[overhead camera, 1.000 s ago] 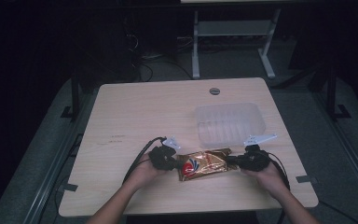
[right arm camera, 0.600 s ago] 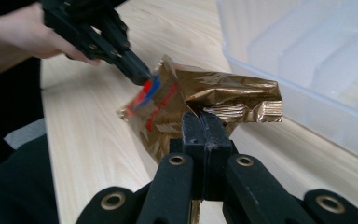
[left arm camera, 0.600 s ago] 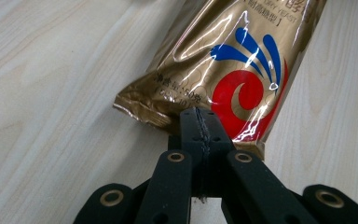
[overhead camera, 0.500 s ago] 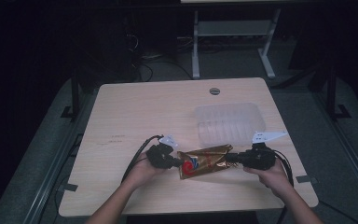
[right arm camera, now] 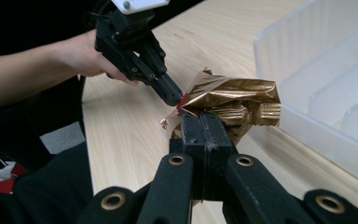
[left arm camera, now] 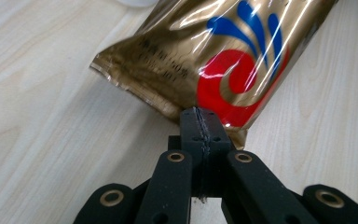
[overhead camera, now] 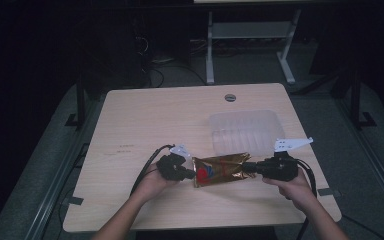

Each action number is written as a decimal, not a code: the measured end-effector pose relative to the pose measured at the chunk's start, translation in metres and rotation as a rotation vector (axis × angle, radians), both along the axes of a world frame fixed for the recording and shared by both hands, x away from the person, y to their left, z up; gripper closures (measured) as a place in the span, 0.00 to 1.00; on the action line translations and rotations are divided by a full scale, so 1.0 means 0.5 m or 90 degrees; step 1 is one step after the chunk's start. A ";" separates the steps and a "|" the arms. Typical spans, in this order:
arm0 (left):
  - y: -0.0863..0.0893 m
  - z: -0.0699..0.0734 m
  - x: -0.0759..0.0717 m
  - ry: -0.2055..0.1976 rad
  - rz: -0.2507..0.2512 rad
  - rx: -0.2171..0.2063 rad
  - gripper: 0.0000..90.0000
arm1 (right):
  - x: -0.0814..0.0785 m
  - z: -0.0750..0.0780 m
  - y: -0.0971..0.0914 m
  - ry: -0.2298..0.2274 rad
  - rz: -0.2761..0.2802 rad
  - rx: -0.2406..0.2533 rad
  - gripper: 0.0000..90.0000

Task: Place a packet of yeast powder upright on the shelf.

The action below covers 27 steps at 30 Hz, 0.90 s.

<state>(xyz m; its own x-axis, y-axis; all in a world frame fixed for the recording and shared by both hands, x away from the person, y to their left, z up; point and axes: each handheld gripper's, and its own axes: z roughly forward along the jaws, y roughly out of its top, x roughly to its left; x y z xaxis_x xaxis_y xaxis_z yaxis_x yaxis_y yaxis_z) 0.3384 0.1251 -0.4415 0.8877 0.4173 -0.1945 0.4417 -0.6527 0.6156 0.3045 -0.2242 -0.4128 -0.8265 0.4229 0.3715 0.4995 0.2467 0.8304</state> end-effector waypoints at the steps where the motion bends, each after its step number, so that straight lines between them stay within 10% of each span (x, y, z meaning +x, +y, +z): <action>1: 0.007 0.006 -0.001 -0.004 0.005 -0.001 1.00 | -0.003 0.008 -0.002 -0.005 0.002 0.004 1.00; 17: 0.079 0.017 -0.045 -0.011 0.051 -0.014 0.80 | 0.002 0.083 -0.027 -0.047 -0.008 -0.001 1.00; 27: 0.101 0.015 -0.077 -0.027 0.052 0.028 0.54 | 0.029 0.151 -0.070 -0.064 -0.063 -0.031 1.00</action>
